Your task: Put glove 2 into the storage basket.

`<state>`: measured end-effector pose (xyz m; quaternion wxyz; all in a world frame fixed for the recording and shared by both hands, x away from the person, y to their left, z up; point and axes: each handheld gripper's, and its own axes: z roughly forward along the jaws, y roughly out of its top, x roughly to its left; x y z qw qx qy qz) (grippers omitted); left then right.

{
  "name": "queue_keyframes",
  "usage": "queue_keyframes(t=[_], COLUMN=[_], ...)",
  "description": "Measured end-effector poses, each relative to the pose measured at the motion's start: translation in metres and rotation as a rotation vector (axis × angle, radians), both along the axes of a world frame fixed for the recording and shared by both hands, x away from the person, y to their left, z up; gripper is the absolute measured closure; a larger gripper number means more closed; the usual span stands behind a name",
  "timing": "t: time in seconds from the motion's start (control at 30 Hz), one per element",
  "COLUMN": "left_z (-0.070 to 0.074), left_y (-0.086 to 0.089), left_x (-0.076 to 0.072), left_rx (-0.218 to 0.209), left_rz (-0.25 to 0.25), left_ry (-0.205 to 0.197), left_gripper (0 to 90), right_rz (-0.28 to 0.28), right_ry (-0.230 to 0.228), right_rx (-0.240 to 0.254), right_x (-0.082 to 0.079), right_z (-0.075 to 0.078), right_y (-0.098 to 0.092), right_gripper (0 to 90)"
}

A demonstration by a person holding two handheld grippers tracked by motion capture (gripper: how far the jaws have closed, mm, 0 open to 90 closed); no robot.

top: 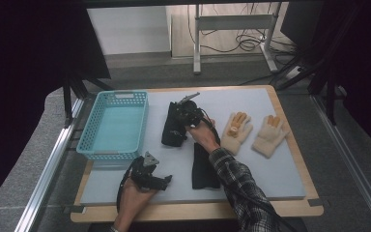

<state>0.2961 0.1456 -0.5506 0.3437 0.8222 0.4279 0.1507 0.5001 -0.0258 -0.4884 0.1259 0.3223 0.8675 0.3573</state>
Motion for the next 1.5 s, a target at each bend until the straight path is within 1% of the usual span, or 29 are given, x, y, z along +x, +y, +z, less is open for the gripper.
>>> queue_keyframes(t=[0.03,0.07,0.1,0.17,0.2,0.23,0.4,0.57,0.6,0.7,0.87,0.9,0.97,1.0,1.07,1.13,1.23,1.27,1.3,1.33,1.37,1.5], left_z=[0.000,0.000,0.000,0.000,0.000,0.000,0.000,0.000,0.000,0.000,0.000,0.000,0.000,0.000,0.000,0.000,0.000,0.000,0.000,0.000,0.000,0.000], left_y=[0.000,0.000,0.000,0.000,0.000,0.000,0.000,0.000,0.000,0.000,0.000,0.000,0.000,0.000,0.000,0.000,0.000,0.000,0.000,0.000,0.000,0.000], left_x=[0.000,0.000,0.000,0.000,0.000,0.000,0.000,0.000,0.000,0.000,0.000,0.000,0.000,0.000,0.000,0.000,0.000,0.000,0.000,0.000,0.000,0.000], left_rx=[0.000,0.001,0.001,0.002,0.002,0.002,0.001,0.003,0.004,0.002,0.002,0.002,0.002,0.002,0.002,0.002,0.003,0.003,0.003,0.003,0.003,0.000], left_rz=[0.000,0.000,0.000,-0.001,-0.001,-0.001,0.000,0.000,-0.001,0.000,0.000,0.000,0.000,0.000,0.000,0.000,-0.001,-0.001,-0.001,-0.001,-0.001,0.002], left_ry=[0.000,0.003,0.003,0.003,0.003,0.003,0.004,0.003,0.001,0.002,0.002,0.002,0.002,0.002,0.002,0.002,0.002,0.002,0.002,0.001,0.002,0.000], left_gripper=[1.5,1.5,1.5,1.5,1.5,1.5,1.5,1.5,1.5,1.5,1.5,1.5,1.5,1.5,1.5,1.5,1.5,1.5,1.5,1.5,1.5,1.5], right_rz=[0.000,0.007,0.007,0.017,0.022,0.022,0.039,0.047,0.052,0.056,0.084,0.084,0.088,0.093,0.096,0.103,0.110,0.110,0.112,0.116,0.116,0.112], right_ry=[0.000,-0.008,-0.008,-0.015,-0.019,-0.019,-0.026,-0.029,-0.029,-0.030,-0.039,-0.039,-0.040,-0.040,-0.042,-0.042,-0.041,-0.041,-0.044,-0.048,-0.048,-0.053], right_rx=[0.000,0.003,0.003,0.011,0.021,0.021,0.039,0.043,0.047,0.048,0.050,0.050,0.053,0.054,0.055,0.061,0.069,0.069,0.067,0.063,0.063,0.054], right_x=[0.000,-0.004,-0.004,-0.007,-0.011,-0.011,-0.020,-0.027,-0.031,-0.033,-0.050,-0.050,-0.056,-0.061,-0.064,-0.070,-0.083,-0.083,-0.087,-0.094,-0.094,-0.110], right_z=[0.000,0.006,0.006,0.012,0.017,0.017,0.031,0.037,0.040,0.042,0.051,0.051,0.054,0.056,0.058,0.060,0.066,0.066,0.067,0.069,0.069,0.071], right_y=[0.000,-0.003,-0.003,-0.005,-0.008,-0.008,-0.019,-0.026,-0.030,-0.031,-0.045,-0.045,-0.050,-0.055,-0.058,-0.064,-0.079,-0.079,-0.083,-0.091,-0.091,-0.107], right_gripper=[86.6,86.6,86.6,86.6,86.6,86.6,86.6,86.6,86.6,86.6,86.5,86.5,86.5,86.6,86.5,86.5,86.5,86.5,86.5,86.5,86.5,86.5])
